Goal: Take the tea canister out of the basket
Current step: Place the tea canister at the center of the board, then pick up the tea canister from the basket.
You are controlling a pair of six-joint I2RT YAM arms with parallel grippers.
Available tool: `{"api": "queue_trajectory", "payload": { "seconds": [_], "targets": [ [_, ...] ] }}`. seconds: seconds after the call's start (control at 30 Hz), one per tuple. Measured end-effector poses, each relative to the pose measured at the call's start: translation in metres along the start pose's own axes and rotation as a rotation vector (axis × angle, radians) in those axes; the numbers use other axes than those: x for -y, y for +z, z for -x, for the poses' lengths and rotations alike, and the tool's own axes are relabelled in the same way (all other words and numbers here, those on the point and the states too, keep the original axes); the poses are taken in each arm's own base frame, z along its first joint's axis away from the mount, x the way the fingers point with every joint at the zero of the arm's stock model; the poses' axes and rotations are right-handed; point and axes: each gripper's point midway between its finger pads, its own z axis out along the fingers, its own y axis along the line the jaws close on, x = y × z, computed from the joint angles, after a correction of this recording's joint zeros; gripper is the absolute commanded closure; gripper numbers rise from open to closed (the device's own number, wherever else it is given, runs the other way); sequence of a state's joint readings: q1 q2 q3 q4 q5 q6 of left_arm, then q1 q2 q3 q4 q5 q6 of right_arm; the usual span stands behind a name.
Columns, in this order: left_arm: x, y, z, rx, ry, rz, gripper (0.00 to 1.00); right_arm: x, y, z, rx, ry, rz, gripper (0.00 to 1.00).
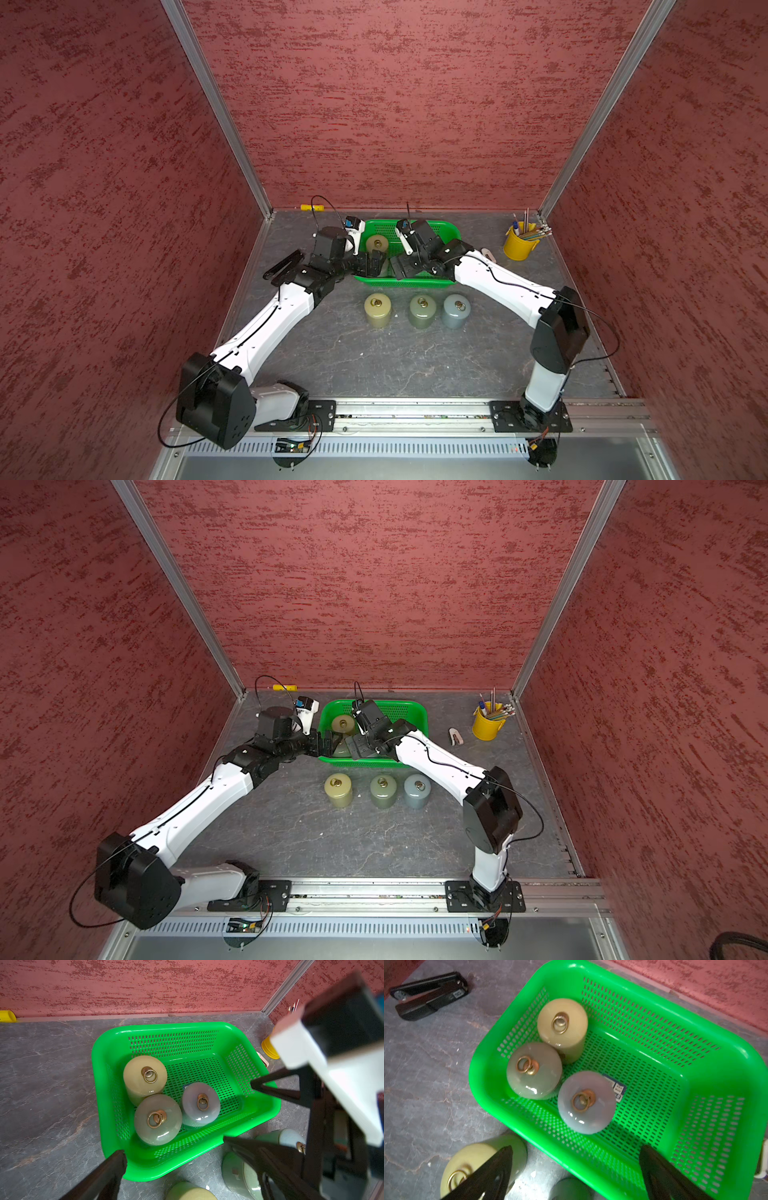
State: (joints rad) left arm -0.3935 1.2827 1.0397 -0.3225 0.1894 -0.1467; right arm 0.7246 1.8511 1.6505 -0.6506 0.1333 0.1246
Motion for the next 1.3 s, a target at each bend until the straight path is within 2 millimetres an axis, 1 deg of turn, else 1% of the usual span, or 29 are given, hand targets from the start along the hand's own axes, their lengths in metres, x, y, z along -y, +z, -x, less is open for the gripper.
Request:
{"api": "queue_trajectory", "payload": {
  "seconds": [0.07, 0.13, 0.27, 0.37, 0.63, 0.73, 0.9, 1.03, 1.17, 1.3],
  "targets": [
    [0.003, 0.000, -0.001, -0.004, 0.005, -0.016, 0.00, 0.004, 0.010, 0.005, -0.008, 0.005, 0.002, 0.02],
    [0.005, 0.000, -0.001, -0.006, 0.006, -0.027, 0.00, 0.006, 0.020, 0.005, -0.028, 0.008, 0.007, 0.03],
    [0.007, 0.000, -0.002, -0.009, 0.010, -0.041, 0.00, 0.006, 0.044, -0.004, -0.094, 0.004, 0.027, 0.04],
    [0.008, 0.000, -0.002, -0.010, 0.014, -0.045, 0.00, 0.005, 0.055, -0.010, -0.136, -0.001, 0.044, 0.05],
    [0.008, 0.000, -0.002, -0.010, 0.020, -0.047, 0.00, 0.005, 0.068, -0.024, -0.199, 0.000, 0.063, 0.06],
    [0.008, 0.000, -0.002, -0.011, 0.021, -0.047, 0.00, 0.008, 0.074, -0.030, -0.219, 0.005, 0.061, 0.05],
    [0.008, 0.000, -0.002, -0.011, 0.021, -0.047, 0.00, 0.014, 0.083, -0.024, -0.216, 0.015, 0.051, 0.04],
    [0.008, 0.000, -0.002, -0.011, 0.022, -0.047, 0.00, 0.015, 0.089, -0.021, -0.220, 0.015, 0.047, 0.04],
    [0.007, 0.000, -0.002, -0.010, 0.024, -0.046, 0.00, 0.019, 0.096, -0.024, -0.237, 0.015, 0.035, 0.04],
    [0.007, 0.000, -0.002, -0.010, 0.024, -0.046, 0.00, 0.023, 0.098, -0.031, -0.261, 0.009, 0.020, 0.04]
  ]
}}
